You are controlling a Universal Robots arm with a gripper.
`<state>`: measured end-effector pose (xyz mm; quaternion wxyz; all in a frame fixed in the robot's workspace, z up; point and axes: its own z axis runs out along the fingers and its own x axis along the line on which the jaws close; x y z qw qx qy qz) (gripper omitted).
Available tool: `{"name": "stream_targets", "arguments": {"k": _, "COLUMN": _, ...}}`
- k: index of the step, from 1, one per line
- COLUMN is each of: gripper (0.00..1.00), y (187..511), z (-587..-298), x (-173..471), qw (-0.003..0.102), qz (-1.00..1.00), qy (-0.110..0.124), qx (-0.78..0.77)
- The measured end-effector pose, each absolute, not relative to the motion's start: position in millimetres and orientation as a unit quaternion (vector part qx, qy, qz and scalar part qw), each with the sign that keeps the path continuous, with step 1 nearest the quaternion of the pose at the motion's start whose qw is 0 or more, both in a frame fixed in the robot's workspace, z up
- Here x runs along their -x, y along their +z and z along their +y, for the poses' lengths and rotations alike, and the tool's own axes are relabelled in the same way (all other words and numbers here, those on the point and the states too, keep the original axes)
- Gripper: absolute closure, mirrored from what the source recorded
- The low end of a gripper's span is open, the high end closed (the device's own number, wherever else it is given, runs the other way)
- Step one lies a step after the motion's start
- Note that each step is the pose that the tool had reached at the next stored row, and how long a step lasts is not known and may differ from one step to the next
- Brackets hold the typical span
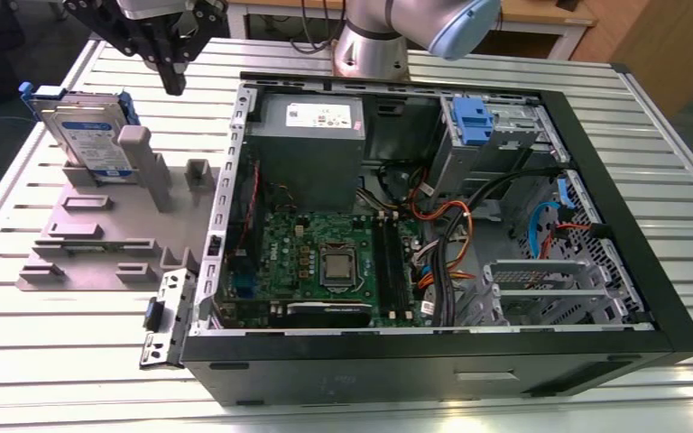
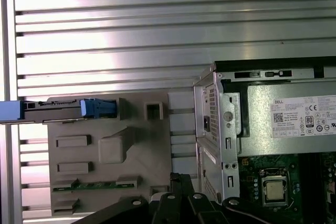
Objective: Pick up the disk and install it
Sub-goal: 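Reach for the disk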
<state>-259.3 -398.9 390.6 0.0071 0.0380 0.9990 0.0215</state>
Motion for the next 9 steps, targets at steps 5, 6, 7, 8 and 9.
{"name": "stream_targets", "arguments": {"k": 5, "gripper": 0.89, "y": 390.6, "z": -398.9, "x": 260.1, "qw": 0.007, "qz": 0.999, "qy": 0.021, "qx": -0.038}}
{"name": "stream_targets", "arguments": {"k": 6, "gripper": 0.89, "y": 390.6, "z": -398.9, "x": 260.7, "qw": 0.007, "qz": 0.999, "qy": 0.021, "qx": -0.038}}
{"name": "stream_targets", "arguments": {"k": 7, "gripper": 0.89, "y": 390.6, "z": -398.9, "x": 261.4, "qw": 0.007, "qz": 0.999, "qy": 0.021, "qx": -0.038}}
{"name": "stream_targets", "arguments": {"k": 8, "gripper": 0.89, "y": 390.6, "z": -398.9, "x": 262.2, "qw": 0.007, "qz": 0.999, "qy": 0.021, "qx": -0.038}}
{"name": "stream_targets", "arguments": {"k": 9, "gripper": 0.89, "y": 390.6, "z": -398.9, "x": 263.1, "qw": 0.007, "qz": 0.999, "qy": 0.021, "qx": -0.038}}
